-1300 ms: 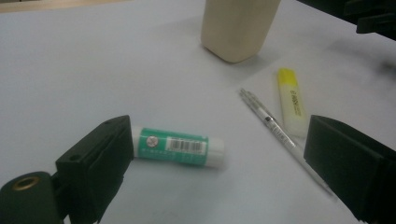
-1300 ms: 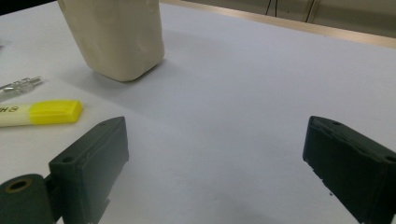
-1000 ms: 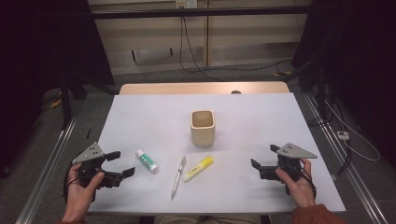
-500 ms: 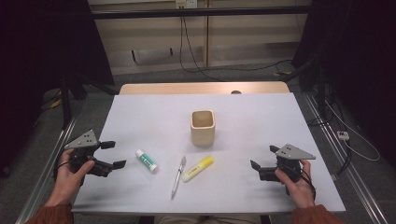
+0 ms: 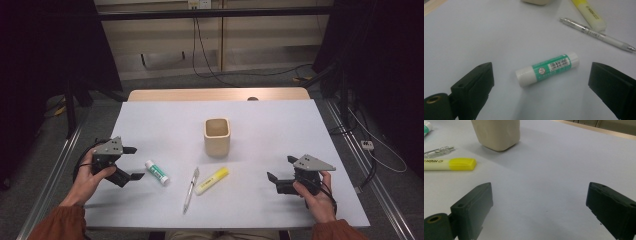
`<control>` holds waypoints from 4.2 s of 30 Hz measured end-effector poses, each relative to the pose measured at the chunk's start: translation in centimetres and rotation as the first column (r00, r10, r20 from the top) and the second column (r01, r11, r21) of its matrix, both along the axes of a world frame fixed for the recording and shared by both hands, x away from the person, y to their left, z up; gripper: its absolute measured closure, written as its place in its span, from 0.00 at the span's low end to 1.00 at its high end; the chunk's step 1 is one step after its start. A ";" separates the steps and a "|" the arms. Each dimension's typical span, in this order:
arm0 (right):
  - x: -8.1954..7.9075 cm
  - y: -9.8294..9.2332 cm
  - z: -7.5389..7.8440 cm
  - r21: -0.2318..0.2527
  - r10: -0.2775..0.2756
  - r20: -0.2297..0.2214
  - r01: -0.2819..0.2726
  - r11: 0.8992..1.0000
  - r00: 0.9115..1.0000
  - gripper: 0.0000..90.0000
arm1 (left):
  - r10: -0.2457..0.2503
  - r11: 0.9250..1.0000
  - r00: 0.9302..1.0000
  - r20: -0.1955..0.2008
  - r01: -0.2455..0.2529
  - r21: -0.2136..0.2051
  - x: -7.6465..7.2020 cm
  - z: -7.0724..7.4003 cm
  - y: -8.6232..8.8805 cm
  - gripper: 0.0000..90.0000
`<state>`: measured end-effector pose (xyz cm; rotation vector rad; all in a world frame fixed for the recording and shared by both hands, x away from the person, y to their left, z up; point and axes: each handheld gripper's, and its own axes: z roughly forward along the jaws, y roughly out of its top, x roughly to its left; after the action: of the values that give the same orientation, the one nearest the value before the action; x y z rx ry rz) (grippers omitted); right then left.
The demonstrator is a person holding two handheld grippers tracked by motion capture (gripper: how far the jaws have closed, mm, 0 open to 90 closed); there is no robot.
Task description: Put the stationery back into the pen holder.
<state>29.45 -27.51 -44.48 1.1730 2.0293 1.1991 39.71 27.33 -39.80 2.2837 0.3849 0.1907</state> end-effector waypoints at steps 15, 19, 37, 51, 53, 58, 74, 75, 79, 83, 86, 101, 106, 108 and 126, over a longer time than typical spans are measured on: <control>0.0 0.1 0.0 -0.001 0.008 -0.003 -0.008 1.000 1.000 0.08 | -0.239 0.957 0.971 -0.021 0.239 0.161 2.0 -0.5 -2.6 0.09; 0.0 0.1 0.0 -0.001 0.010 -0.003 -0.010 1.000 1.000 0.08 | -0.280 0.934 0.960 0.007 0.271 0.231 2.4 -0.7 -3.2 0.12; 0.1 0.0 -0.1 0.004 0.016 -0.002 -0.016 1.000 1.000 0.08 | -0.415 0.822 0.910 -0.028 0.387 0.417 3.6 -1.4 -5.7 0.22; 0.1 0.1 -0.1 -0.007 0.017 -0.003 -0.017 1.000 1.000 0.08 | -0.427 0.793 0.899 -0.095 0.423 0.438 3.9 -2.5 -6.0 0.57; 0.1 0.1 -0.2 -0.006 0.017 -0.004 -0.017 1.000 1.000 0.08 | -0.426 0.792 0.899 -0.105 0.426 0.437 4.0 -2.5 -5.9 0.64; 0.1 0.2 -0.2 -0.009 0.021 -0.006 -0.021 1.000 1.000 0.08 | -0.395 0.807 0.911 -0.121 0.407 0.429 3.9 -2.5 -5.6 0.72; 0.2 0.2 -0.2 -0.009 0.023 -0.013 -0.023 1.000 1.000 0.08 | -0.180 0.928 0.961 -0.211 0.238 0.288 3.6 -1.6 -4.2 0.73; 0.2 0.2 -0.2 -0.009 0.023 -0.013 -0.023 1.000 1.000 0.08 | -0.165 0.935 0.963 -0.214 0.221 0.276 3.5 -1.5 -4.0 0.73; 0.2 0.2 -0.2 -0.009 0.025 -0.014 -0.025 1.000 1.000 0.08 | -0.130 0.957 0.962 -0.241 0.186 0.223 3.1 -0.9 -3.5 0.73; 0.2 0.2 -0.2 -0.009 0.026 -0.014 -0.026 1.000 1.000 0.08 | -0.087 0.975 0.964 -0.251 0.135 0.179 2.6 -0.3 -3.2 0.73; 0.2 0.2 -0.2 -0.007 0.026 -0.013 -0.026 1.000 1.000 0.08 | -0.059 0.983 0.964 -0.261 0.101 0.152 2.4 0.0 -2.8 0.73; 0.2 0.4 -0.2 -0.008 0.030 -0.013 -0.030 1.000 0.999 0.08 | 0.057 0.997 0.964 -0.261 -0.041 0.064 -0.6 1.1 -2.1 0.73; 0.3 0.5 -0.2 -0.011 0.034 -0.014 -0.034 0.999 0.999 0.08 | 0.102 0.995 0.961 -0.257 -0.098 0.029 -1.7 1.3 -1.4 0.73; 0.3 0.6 -0.2 -0.010 0.035 -0.014 -0.035 0.999 0.999 0.08 | 0.127 0.992 0.959 -0.254 -0.123 0.031 -2.2 1.4 -1.3 0.73; 0.5 0.9 -0.2 -0.010 0.044 -0.009 -0.044 0.999 0.999 0.08 | 0.177 0.983 0.958 -0.224 -0.183 -0.008 -8.0 2.3 -2.0 0.73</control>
<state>29.93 -26.62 -44.65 1.1368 2.0752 1.2050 31.69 25.28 -37.48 2.2475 0.7088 0.0192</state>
